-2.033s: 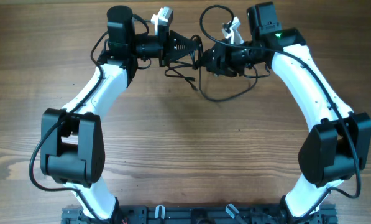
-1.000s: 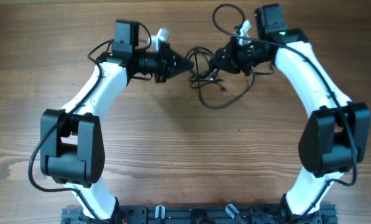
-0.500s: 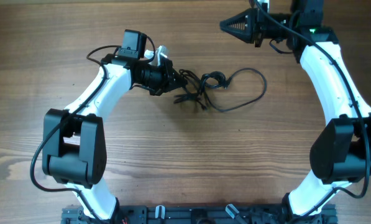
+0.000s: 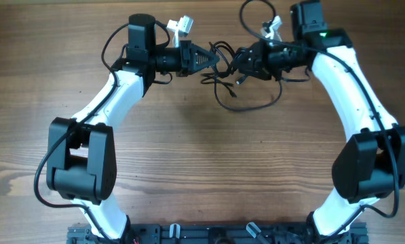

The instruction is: Untangle cables

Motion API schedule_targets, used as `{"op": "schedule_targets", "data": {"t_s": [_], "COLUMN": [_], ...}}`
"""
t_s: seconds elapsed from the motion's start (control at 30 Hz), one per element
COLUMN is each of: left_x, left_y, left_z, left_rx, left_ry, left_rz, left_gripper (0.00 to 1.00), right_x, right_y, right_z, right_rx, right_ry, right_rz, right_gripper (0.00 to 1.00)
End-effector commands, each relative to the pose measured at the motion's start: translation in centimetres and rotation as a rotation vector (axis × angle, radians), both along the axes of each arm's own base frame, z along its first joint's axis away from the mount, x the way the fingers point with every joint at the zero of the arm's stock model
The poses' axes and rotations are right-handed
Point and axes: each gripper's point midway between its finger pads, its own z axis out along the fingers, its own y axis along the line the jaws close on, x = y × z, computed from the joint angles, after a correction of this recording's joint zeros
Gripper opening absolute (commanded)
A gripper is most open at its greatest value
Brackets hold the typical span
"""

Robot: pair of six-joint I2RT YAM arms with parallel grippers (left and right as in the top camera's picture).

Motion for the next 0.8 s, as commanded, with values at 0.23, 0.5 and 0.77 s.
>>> {"op": "schedule_targets", "data": {"t_s": [0.23, 0.5, 0.77], "left_x": [-0.6, -0.6, -0.7], "left_y": [-0.4, -0.4, -0.3], "left_z": [1.0, 1.0, 0.4], "left_rx": [-0.029, -0.029, -0.013], "left_ry": [-0.005, -0.004, 0.033], "left_rz": [-0.043, -0.043, -0.034], "left_gripper": [0.04, 0.04, 0.5], "right_x": [0.9, 1.1, 0.8], "right_y": [0.4, 1.9, 2.4], "right_z": [-3.7, -5.1, -4.4], "right_rx": [-0.07, -0.037, 0.007], "right_ry": [0.071, 0.11, 0.104], "right_rz": [-0.037, -0.028, 0.005], "right_gripper": [0.28, 0.04, 0.04]}}
